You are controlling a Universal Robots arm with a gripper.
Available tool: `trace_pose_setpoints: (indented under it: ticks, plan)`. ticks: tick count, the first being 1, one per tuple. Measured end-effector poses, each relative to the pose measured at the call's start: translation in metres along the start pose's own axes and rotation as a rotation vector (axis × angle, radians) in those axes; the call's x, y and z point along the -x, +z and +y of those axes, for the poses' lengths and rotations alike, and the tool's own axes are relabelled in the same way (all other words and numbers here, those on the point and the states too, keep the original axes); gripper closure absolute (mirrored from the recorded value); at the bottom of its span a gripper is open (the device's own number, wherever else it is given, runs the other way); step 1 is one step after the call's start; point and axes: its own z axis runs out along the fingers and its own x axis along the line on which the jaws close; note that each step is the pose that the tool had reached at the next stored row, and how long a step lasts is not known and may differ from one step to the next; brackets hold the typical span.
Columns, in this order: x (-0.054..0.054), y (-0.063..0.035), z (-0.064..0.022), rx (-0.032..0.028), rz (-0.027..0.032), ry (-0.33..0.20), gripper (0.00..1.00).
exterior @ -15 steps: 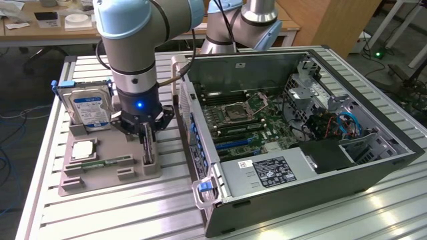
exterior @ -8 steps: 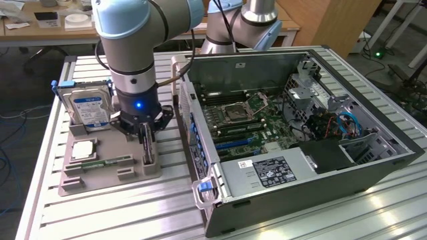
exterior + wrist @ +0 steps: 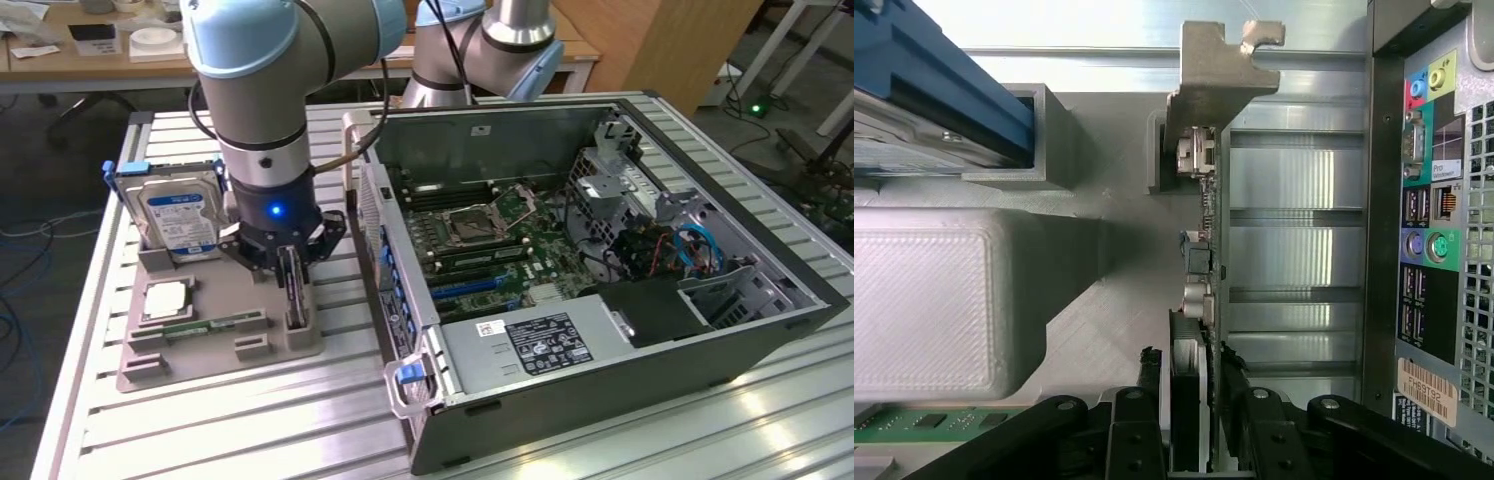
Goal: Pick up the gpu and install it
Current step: 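Pick up the gpu and move the gpu toward the slot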
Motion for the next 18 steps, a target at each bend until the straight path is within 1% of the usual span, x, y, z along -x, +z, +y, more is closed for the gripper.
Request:
trace_pose_setpoints:
  ticks: [2, 3, 18]
  plan:
    - [0.0000, 0.0000, 0.0000, 0.0000, 0.0001, 0.000, 0.65]
    - [0.0000, -0.0001, 0.0000, 0.0000, 0.0002, 0.000, 0.72]
    - [0.0000, -0.0001, 0.0000, 0.0000, 0.0000, 0.000, 0.73]
